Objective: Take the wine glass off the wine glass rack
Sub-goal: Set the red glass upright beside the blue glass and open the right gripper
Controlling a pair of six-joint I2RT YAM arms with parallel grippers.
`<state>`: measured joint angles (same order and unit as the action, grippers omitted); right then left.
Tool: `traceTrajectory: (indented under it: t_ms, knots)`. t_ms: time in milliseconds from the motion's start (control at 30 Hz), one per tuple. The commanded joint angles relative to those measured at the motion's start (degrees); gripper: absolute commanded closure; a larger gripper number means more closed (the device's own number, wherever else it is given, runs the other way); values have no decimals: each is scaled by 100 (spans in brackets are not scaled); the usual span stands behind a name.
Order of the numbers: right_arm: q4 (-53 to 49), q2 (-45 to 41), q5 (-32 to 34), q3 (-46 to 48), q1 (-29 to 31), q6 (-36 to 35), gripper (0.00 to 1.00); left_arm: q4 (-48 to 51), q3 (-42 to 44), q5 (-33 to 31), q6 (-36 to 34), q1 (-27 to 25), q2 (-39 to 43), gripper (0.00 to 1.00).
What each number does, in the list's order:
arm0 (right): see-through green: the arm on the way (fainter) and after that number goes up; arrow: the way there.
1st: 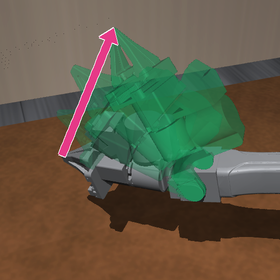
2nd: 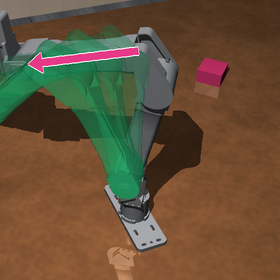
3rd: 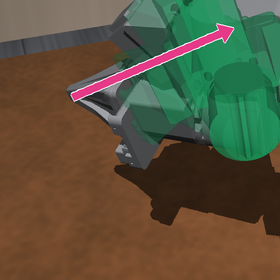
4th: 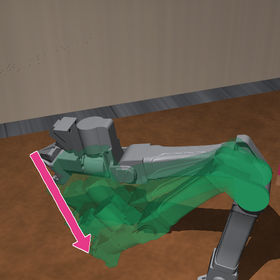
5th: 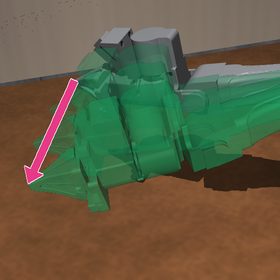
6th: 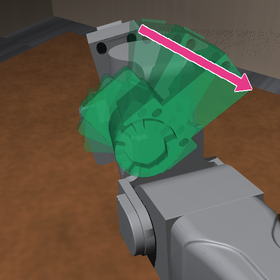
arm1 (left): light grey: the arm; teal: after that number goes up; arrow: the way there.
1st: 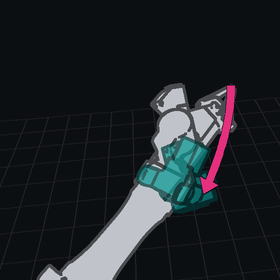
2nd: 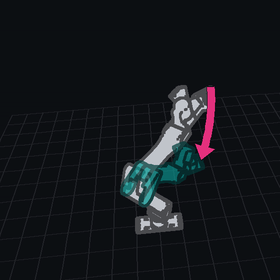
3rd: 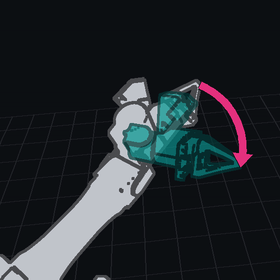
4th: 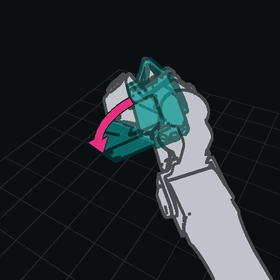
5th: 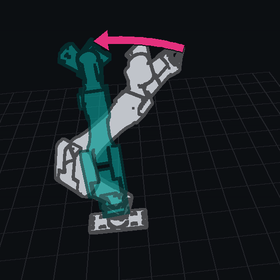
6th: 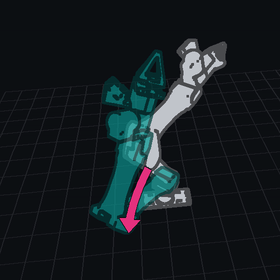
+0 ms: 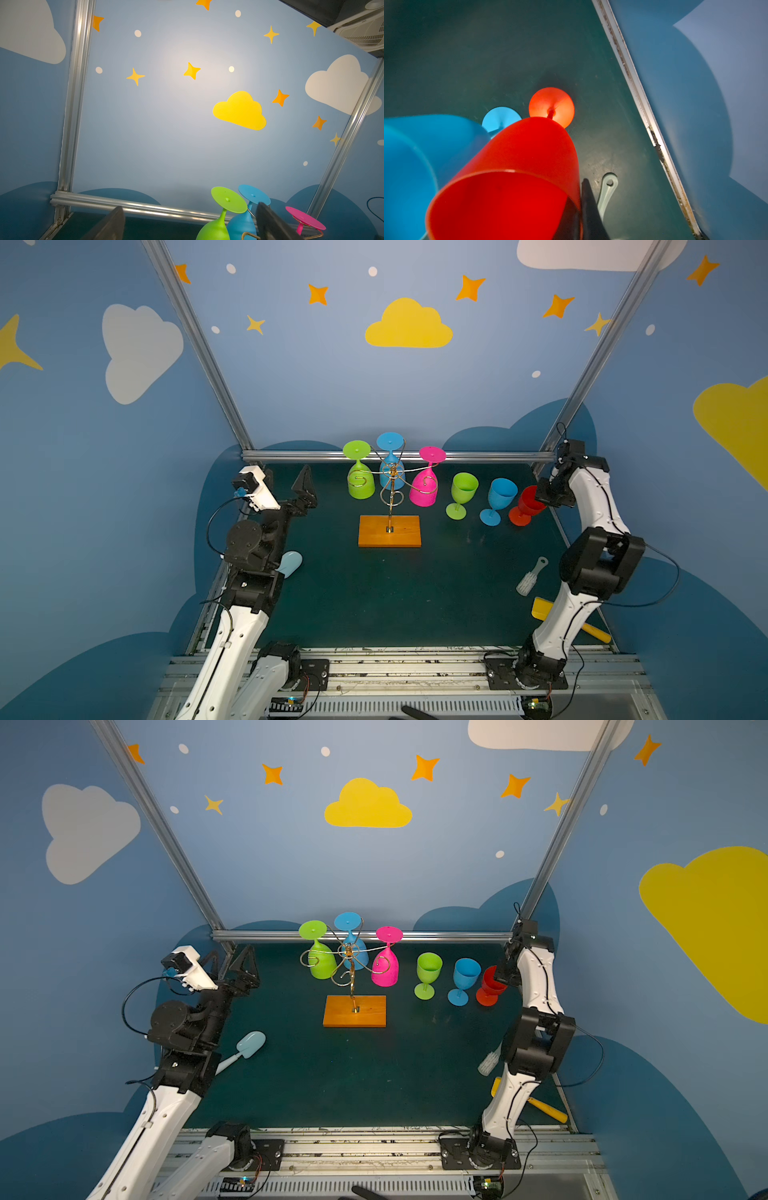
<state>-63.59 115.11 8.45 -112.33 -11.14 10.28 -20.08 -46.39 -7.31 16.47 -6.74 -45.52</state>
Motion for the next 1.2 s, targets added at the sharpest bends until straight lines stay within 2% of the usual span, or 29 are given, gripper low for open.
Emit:
traceTrajectory:
  t_ms: [0,67,233,367,633,700,833,933,1033,1167]
  knots:
    - [-508,-79,-80,-96,6,173,100,9,-127,-38,-101,24,63,3]
    - [-514,-76,-85,-100,8,166,100,1,-119,-48,-100,24,67,4]
    - [-485,-81,-209,-113,-16,176,80,4,-120,-69,-110,24,42,3]
    - [-479,-189,-338,-126,-54,210,70,13,-123,-109,-128,23,56,4]
    - [-269,-1222,-427,-97,-95,184,46,247,-160,-419,-45,24,-5,3]
    - [-134,-1569,-431,35,-97,103,42,277,-167,-417,5,24,-34,4]
    - [546,-2503,-854,870,-81,-47,40,621,-271,-432,151,20,-135,4]
    - [1619,-3557,-1222,2156,102,-151,39,1081,-439,-349,413,46,-276,4]
    - [2734,-4735,-1050,3501,501,5,39,1574,-747,48,664,154,-494,4]
    - [2828,-5659,-1121,4084,836,61,38,2072,-1044,895,1200,538,-715,6]
